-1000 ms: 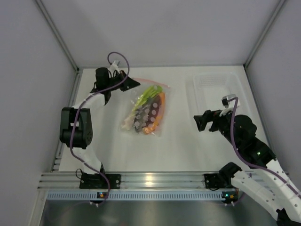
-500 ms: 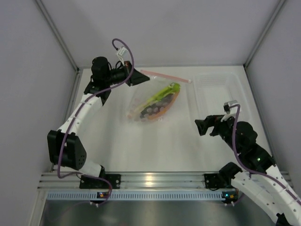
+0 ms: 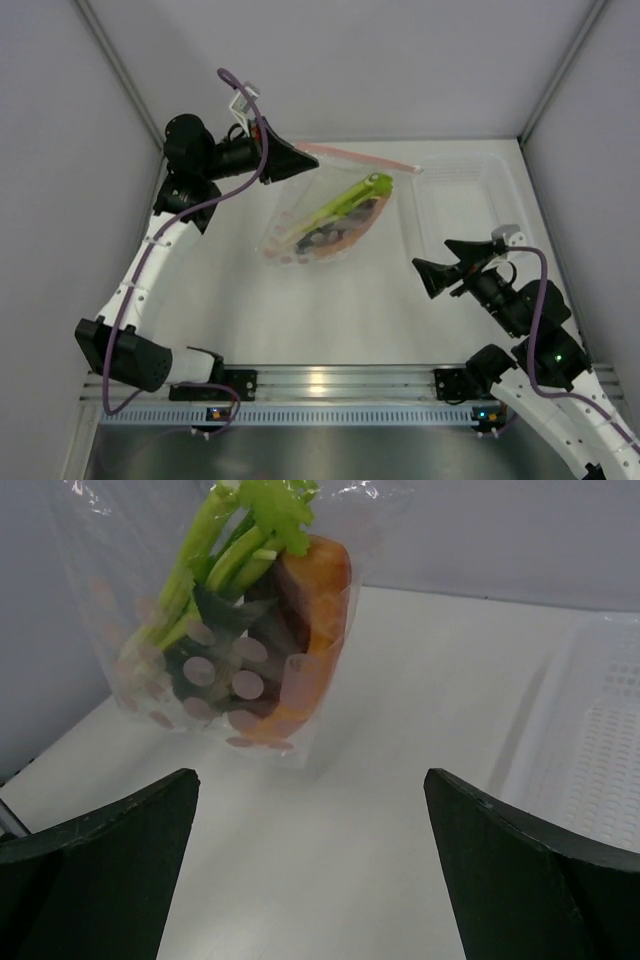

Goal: Open the zip-top bag and remove the fake food

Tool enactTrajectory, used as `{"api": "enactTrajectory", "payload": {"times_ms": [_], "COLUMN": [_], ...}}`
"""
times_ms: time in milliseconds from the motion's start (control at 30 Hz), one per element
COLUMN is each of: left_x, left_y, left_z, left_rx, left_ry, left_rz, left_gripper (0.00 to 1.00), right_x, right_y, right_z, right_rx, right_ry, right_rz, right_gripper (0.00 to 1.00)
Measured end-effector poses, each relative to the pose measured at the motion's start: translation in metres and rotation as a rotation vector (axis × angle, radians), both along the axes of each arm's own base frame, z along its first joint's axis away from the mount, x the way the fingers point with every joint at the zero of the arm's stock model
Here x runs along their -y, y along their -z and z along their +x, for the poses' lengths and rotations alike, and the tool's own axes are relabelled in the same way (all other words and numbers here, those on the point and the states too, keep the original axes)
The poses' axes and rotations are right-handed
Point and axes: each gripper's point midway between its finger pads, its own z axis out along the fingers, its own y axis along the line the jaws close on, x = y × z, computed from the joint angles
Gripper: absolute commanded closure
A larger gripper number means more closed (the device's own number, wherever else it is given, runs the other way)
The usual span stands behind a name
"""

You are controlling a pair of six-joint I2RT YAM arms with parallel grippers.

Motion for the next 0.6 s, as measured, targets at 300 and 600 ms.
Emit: {"api": "enactTrajectory", "payload": {"times_ms": [300, 600], "left_x": [0.013, 0.025], "left_y": [-0.033, -0.056], "left_z": [-0.059, -0.104], "left_rx": [0.074, 0.104], "left_ry": [0.117, 0.187], "left_rz": [-0.033, -0.076], "left_gripper": [1.00, 1.00], "right_x": [-0.006, -0.026], "right_y": [-0.028, -0.044], "right_z": [-0.011, 0.001], "right_rx": [0.130, 0.184], "right_ry": [-0.065, -0.120], "right_rz": [0.073, 0.076], "right_gripper": [0.03, 0.03]}}
